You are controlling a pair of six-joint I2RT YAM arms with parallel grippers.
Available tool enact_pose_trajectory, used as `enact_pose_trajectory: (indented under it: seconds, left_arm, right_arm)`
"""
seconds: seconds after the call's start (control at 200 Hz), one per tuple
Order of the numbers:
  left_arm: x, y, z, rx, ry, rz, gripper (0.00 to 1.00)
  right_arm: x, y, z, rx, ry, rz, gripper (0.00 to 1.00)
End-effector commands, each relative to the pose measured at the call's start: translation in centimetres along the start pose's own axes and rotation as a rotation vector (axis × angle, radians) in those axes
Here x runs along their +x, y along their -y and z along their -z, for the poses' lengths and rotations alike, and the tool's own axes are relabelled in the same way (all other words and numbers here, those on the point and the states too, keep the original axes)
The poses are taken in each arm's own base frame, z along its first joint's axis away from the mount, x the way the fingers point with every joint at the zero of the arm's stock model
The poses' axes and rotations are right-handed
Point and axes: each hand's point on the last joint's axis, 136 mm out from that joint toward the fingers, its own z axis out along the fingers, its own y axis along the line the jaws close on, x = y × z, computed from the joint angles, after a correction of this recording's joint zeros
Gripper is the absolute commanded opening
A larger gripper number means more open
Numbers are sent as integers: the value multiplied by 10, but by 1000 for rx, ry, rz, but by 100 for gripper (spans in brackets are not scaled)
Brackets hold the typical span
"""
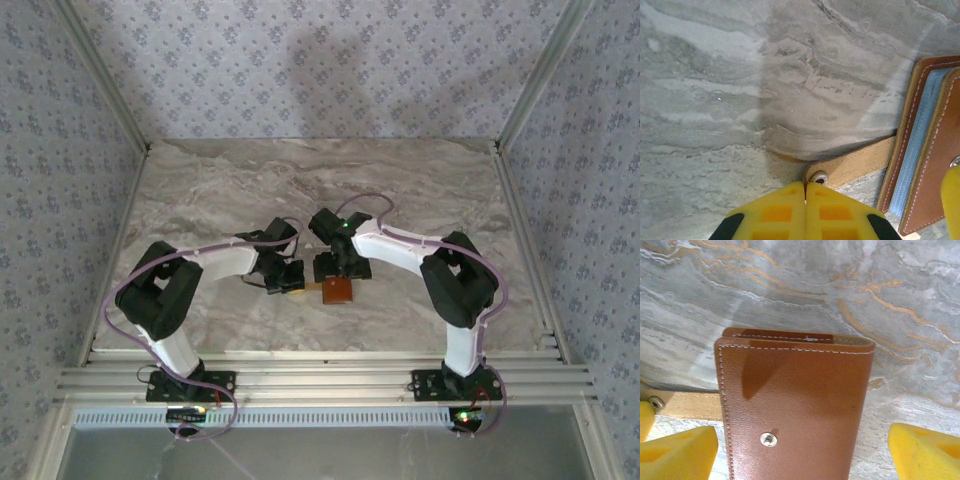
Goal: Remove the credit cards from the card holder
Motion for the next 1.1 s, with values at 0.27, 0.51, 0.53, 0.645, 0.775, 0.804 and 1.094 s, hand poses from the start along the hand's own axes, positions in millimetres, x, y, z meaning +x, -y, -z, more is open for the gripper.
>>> enact_pose_trajectory:
  seconds: [0.27, 0.51, 0.53, 0.645, 0.775, 0.804, 1.094]
  left_arm:
    - [15, -24, -6, -89, -53, 16, 6]
    - [15, -24, -6, -90, -54, 16, 5]
    - [15, -24, -7, -92, -54, 16, 6]
    - [14, -24, -7, -94, -54, 13, 5]
    - [13, -24, -6, -103, -56, 9, 5]
    - [12, -23, -5, -103, -53, 9, 5]
    - [13, -25, -4, -115, -51, 10, 5]
  right_arm:
    - [11, 3, -24, 40, -72, -7, 90]
    - [10, 9, -19, 62, -64, -6, 90]
    - [11, 9, -17, 64, -61, -5, 90]
    - [8, 12, -7, 68, -42, -9, 90]
    - [7, 16, 3, 74, -28, -11, 90]
    - [7, 17, 5, 76, -25, -13, 90]
    - [7, 29, 20, 80, -2, -32, 89]
